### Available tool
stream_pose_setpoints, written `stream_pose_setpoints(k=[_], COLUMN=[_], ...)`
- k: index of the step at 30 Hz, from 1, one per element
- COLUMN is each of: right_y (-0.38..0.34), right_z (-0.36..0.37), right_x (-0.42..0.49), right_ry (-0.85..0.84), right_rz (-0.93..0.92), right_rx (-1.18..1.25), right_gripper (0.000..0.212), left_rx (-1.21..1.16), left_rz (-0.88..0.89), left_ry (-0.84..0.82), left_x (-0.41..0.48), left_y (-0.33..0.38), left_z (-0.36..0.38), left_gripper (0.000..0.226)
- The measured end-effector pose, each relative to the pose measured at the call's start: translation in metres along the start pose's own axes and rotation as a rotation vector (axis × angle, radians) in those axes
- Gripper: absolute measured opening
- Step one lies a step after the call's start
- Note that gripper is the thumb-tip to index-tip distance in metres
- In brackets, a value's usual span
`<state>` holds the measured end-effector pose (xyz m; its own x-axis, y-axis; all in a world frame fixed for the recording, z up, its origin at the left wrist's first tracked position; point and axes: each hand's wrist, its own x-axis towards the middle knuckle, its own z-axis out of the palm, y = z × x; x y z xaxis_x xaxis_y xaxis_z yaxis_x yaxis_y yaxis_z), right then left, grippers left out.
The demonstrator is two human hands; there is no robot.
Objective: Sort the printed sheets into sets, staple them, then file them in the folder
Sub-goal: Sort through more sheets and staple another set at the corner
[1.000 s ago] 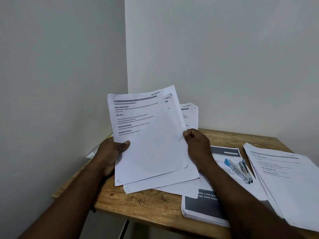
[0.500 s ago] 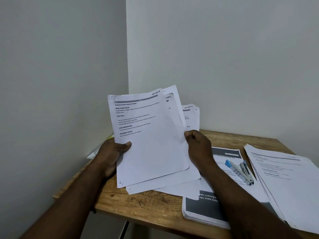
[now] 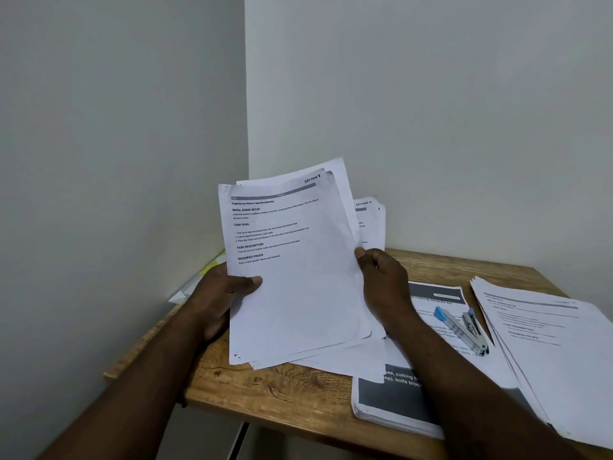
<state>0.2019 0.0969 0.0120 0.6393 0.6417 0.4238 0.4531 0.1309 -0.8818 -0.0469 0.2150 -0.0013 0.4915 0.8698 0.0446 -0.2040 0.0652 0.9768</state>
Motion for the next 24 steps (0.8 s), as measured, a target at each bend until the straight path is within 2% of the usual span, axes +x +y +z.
stream_pose_setpoints(k=[9, 15, 24], right_y=[-0.0017, 0.0000, 0.0051], right_z=[0.0002, 0.0005, 0.0014], right_x=[-0.0020, -0.0006, 0.0022], right_ry=[0.018, -0.004, -0.024], right_rz=[-0.057, -0.031, -0.044], right_rx=[-0.028, 0.122, 0.213], right_gripper=[0.046, 0.049, 0.020], left_rx=[-0.018, -0.057, -0.106], left_rz=[0.003, -0.003, 0.011], left_ry=[0.007, 0.054, 0.082], left_x=[0.0019, 0.0023, -0.0004], left_y=[-0.0011, 0.0004, 0.0031], left_z=[-0.0009, 0.0002, 0.0035], left_gripper=[0.036, 0.030, 0.026])
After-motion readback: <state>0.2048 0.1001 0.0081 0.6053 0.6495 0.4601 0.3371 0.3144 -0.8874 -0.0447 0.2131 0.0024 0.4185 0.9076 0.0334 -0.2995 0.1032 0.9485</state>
